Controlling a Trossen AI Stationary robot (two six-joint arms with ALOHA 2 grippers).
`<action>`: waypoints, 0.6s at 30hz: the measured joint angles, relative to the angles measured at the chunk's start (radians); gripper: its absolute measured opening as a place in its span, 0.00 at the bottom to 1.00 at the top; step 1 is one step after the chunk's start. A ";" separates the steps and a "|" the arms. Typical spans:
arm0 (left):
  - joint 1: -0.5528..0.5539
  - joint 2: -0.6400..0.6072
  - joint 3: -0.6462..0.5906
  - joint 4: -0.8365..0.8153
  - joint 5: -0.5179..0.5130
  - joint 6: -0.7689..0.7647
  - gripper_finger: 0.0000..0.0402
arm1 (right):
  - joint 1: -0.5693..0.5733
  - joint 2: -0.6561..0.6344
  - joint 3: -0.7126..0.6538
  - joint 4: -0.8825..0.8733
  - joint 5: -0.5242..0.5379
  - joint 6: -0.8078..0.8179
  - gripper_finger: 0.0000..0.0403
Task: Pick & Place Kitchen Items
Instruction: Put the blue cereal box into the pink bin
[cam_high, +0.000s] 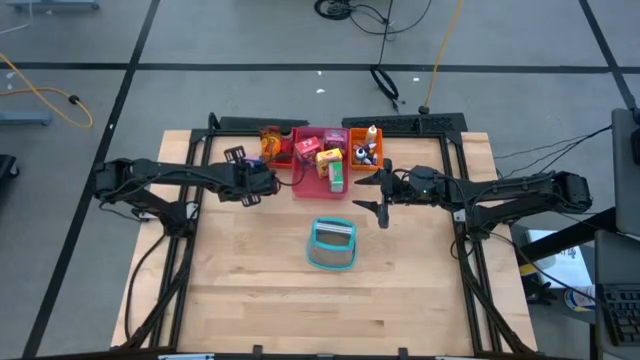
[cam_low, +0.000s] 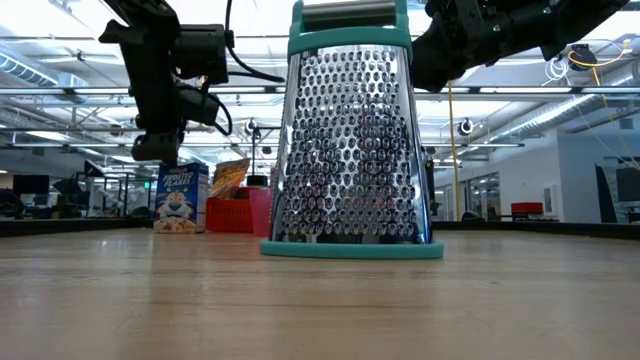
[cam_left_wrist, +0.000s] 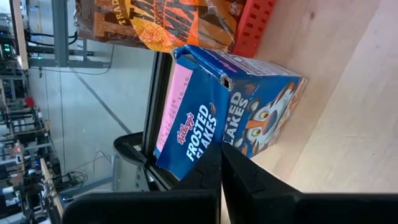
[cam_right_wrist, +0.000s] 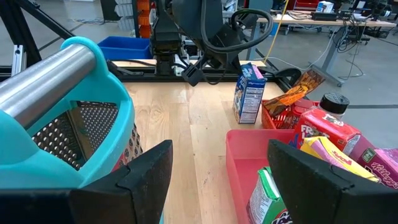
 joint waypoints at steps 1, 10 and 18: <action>0.000 0.000 0.000 0.000 0.000 0.002 0.00 | 0.000 0.000 0.000 0.000 0.000 0.000 0.63; -0.010 0.002 0.050 -0.047 -0.018 0.008 0.00 | 0.000 0.000 0.000 0.000 0.000 0.000 0.63; -0.026 0.002 0.109 -0.060 -0.026 0.018 0.00 | 0.000 0.000 0.000 0.000 0.000 0.000 0.63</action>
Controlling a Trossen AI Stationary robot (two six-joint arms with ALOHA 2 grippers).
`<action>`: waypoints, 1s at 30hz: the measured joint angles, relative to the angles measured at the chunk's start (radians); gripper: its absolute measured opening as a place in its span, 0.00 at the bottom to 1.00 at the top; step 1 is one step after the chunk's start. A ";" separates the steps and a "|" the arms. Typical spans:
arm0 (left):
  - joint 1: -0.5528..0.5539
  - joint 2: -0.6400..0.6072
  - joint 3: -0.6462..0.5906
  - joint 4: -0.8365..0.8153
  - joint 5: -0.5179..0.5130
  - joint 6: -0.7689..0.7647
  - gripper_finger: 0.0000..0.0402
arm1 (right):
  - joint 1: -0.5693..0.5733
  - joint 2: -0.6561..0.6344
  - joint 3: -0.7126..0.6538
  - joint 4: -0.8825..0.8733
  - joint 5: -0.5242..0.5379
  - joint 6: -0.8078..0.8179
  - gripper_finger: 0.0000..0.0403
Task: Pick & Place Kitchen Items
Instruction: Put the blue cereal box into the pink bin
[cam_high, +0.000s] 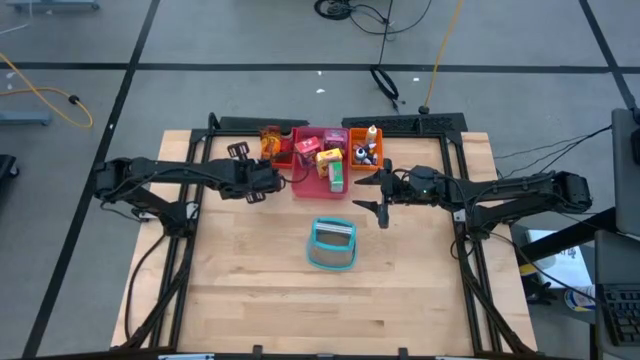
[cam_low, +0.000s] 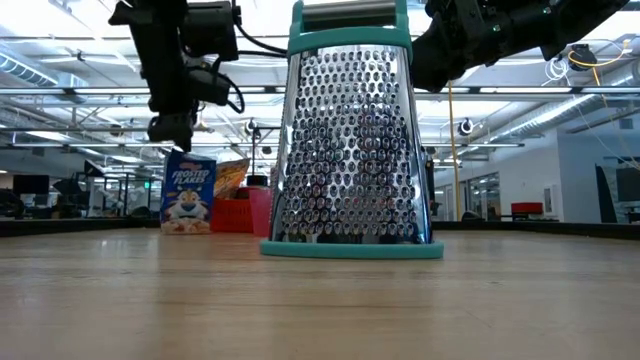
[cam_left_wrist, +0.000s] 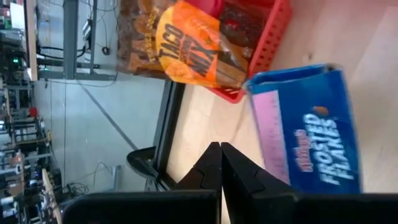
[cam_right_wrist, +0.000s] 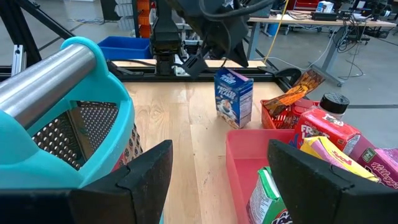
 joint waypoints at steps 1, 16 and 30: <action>-0.002 0.000 0.002 0.000 0.000 0.003 0.00 | 0.000 0.000 0.000 0.000 0.000 0.000 0.63; -0.004 -0.013 0.009 0.009 0.072 -0.034 0.10 | 0.000 0.000 0.000 -0.007 0.000 0.000 0.63; 0.030 -0.012 0.009 0.014 0.067 -0.019 0.49 | 0.000 0.000 0.000 -0.011 0.000 0.000 0.63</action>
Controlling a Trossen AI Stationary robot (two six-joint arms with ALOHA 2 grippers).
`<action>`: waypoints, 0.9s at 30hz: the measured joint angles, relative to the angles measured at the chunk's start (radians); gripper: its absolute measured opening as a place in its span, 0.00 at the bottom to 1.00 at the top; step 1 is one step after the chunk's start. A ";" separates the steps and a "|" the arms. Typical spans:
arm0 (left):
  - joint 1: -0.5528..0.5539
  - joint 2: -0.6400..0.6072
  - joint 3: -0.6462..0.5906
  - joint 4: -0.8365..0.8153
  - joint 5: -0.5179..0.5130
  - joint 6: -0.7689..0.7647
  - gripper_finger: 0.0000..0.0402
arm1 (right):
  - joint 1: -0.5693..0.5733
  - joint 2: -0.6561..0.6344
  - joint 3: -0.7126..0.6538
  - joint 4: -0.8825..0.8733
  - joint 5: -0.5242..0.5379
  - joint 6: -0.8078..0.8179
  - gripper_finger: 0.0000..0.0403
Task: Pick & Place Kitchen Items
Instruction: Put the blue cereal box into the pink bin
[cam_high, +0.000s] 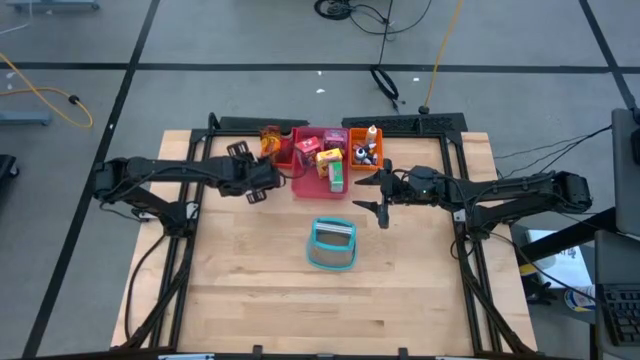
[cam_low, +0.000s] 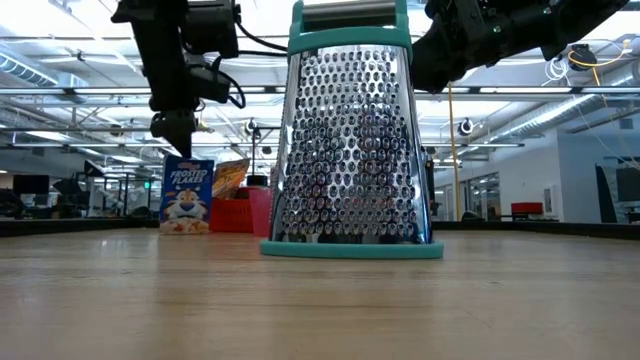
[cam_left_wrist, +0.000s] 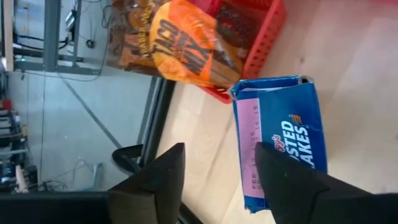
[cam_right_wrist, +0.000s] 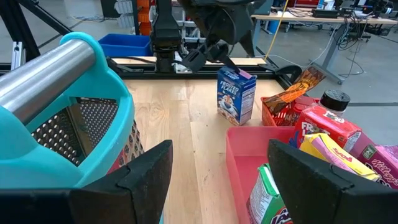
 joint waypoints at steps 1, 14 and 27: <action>0.006 0.000 0.000 0.000 -0.003 0.000 0.50 | 0.000 0.000 0.000 0.000 0.000 0.000 0.63; 0.106 -0.001 0.000 0.001 -0.017 0.039 0.42 | 0.000 0.000 0.000 0.000 0.000 0.000 0.63; 0.140 -0.144 -0.001 0.024 0.289 0.063 0.39 | 0.000 0.000 0.000 -0.002 0.000 0.000 0.63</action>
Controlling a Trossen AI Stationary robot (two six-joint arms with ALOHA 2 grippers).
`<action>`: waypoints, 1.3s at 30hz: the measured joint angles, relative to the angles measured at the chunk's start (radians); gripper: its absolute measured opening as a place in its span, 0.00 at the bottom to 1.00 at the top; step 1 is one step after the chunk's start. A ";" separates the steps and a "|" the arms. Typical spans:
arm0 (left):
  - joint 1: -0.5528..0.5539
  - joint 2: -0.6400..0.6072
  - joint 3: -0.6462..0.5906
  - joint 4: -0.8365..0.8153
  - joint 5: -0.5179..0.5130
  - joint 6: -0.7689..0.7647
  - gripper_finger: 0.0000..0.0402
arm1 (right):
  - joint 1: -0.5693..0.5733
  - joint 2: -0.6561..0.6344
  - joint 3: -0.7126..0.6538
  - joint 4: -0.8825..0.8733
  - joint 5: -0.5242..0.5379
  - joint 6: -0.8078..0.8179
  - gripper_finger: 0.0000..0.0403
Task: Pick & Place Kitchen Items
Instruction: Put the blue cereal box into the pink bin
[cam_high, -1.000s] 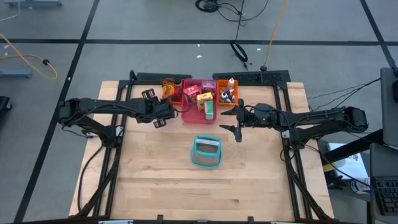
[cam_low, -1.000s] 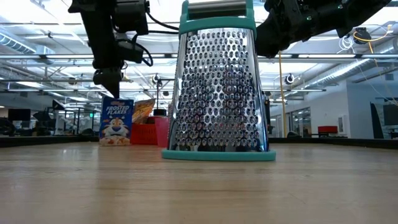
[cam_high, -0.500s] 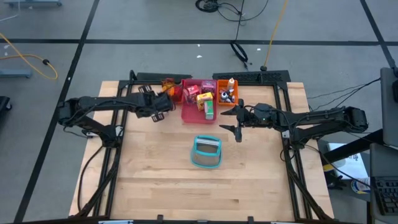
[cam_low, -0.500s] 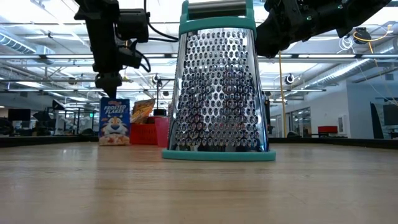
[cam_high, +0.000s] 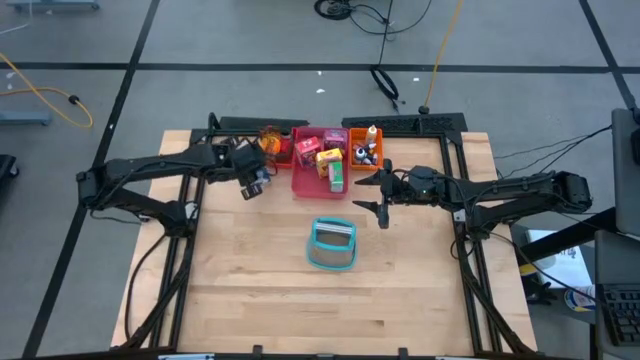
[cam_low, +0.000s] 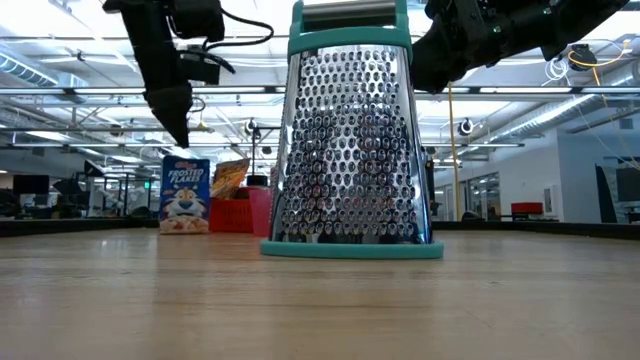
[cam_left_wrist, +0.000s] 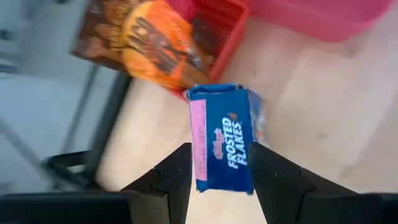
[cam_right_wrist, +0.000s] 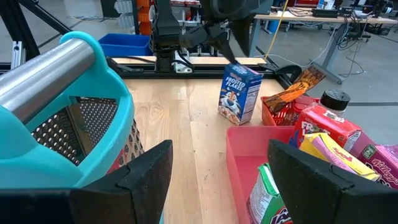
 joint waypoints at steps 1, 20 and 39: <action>0.008 -0.005 0.000 0.000 0.035 -0.003 0.39 | 0.000 0.000 0.000 0.000 0.000 0.000 0.63; 0.103 -0.006 -0.016 0.005 0.176 -0.001 0.39 | 0.000 0.000 0.000 -0.001 0.000 0.000 0.63; 0.123 -0.007 -0.144 0.111 0.107 0.052 0.12 | 0.000 0.000 0.000 -0.001 0.000 0.005 0.63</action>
